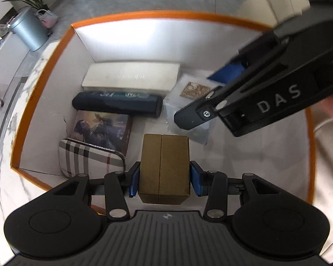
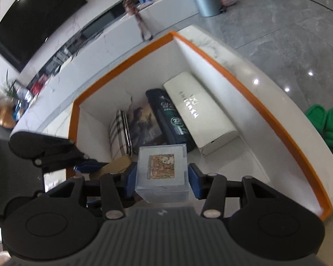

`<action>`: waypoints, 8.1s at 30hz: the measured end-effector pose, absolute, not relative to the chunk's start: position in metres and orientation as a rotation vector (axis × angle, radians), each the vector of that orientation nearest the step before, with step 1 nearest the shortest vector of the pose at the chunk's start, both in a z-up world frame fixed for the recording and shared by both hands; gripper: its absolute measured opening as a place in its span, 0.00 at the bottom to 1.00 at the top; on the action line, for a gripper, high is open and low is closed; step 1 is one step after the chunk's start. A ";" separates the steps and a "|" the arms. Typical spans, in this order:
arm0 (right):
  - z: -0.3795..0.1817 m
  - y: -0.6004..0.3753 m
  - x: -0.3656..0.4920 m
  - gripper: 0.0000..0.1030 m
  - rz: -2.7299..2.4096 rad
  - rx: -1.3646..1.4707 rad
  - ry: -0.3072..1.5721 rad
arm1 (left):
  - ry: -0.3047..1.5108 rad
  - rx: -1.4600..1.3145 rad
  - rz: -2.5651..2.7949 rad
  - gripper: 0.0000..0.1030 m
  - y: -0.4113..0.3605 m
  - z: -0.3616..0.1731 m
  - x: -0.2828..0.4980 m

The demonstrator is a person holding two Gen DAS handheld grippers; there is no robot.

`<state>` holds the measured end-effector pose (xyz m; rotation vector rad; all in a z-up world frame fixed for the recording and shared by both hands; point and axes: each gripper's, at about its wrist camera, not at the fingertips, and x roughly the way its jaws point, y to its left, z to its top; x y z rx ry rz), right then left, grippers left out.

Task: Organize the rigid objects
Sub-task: 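Carry the clear cube box and brown box over the shoebox with both tools, then open the right tool to drop the cube box while the left tool releases the brown box, then move both tools back to the pink bottles on the table, then grasp the pink pump bottle with the right tool while the left tool grasps the pink cup bottle, then carry the pink pump bottle and pink cup bottle over the shoebox with both tools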

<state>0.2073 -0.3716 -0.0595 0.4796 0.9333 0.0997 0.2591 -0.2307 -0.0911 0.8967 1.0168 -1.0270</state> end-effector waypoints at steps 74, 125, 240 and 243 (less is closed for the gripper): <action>-0.063 -0.322 0.254 0.13 0.336 0.066 1.152 | 0.811 0.927 -0.972 0.42 -0.203 -0.057 0.231; -0.094 0.012 0.187 0.44 0.785 -0.679 0.959 | 1.076 -0.227 -0.035 0.42 0.152 -0.063 0.155; -0.064 -0.173 0.116 0.26 0.331 0.112 0.880 | 0.922 0.191 -0.208 0.84 0.024 -0.068 0.131; -0.064 -0.173 0.116 0.26 0.334 0.110 0.876 | 0.920 0.178 -0.210 0.77 0.027 -0.070 0.133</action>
